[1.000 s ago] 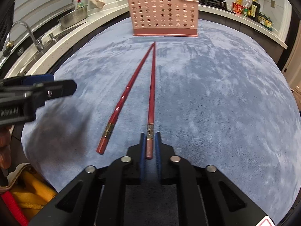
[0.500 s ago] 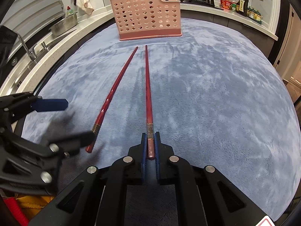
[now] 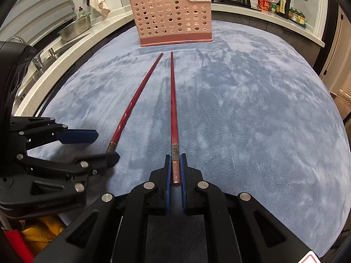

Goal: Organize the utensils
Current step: 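Grasp a dark red chopstick with the right tool while the left tool grasps the other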

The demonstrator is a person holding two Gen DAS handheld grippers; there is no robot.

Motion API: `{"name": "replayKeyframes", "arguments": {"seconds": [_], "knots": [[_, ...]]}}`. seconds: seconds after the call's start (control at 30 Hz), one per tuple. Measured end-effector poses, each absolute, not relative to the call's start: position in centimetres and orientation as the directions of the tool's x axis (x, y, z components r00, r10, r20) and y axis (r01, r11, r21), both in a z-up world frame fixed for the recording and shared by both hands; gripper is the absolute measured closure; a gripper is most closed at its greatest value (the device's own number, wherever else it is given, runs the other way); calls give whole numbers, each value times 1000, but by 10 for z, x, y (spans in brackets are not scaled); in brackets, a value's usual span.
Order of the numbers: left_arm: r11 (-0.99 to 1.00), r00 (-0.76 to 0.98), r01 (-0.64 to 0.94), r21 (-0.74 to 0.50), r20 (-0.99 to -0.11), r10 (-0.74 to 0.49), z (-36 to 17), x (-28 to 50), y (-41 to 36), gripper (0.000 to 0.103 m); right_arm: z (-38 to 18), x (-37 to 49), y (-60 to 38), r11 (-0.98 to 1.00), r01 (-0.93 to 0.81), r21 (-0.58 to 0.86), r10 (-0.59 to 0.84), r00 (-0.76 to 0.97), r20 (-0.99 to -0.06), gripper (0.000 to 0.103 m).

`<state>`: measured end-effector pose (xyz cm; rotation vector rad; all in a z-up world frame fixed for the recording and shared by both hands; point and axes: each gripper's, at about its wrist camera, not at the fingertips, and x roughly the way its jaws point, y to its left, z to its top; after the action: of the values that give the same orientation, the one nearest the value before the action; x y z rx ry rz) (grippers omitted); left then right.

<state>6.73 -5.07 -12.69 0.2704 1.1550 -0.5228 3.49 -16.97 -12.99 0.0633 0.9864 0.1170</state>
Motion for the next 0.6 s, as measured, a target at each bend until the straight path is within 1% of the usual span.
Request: {"name": "replayKeyframes", "arguments": {"seconds": [0.17, 0.23, 0.4, 0.6], "knots": [[854, 302, 515, -76, -916, -264, -125, 68, -44, 83, -128, 34, -170, 992, -73, 108, 130, 548, -826, 96], [851, 303, 520, -74, -915, -265, -124, 68, -44, 93, -128, 34, -169, 992, -73, 108, 130, 549, -826, 96], [851, 330, 522, -59, -906, -265, -118, 66, -42, 94, -125, 33, -169, 992, -73, 107, 130, 554, -822, 96], [857, 407, 514, -17, -875, -262, -98, 64, -38, 94, -114, 32, -169, 991, -75, 110, 133, 570, -811, 96]]}}
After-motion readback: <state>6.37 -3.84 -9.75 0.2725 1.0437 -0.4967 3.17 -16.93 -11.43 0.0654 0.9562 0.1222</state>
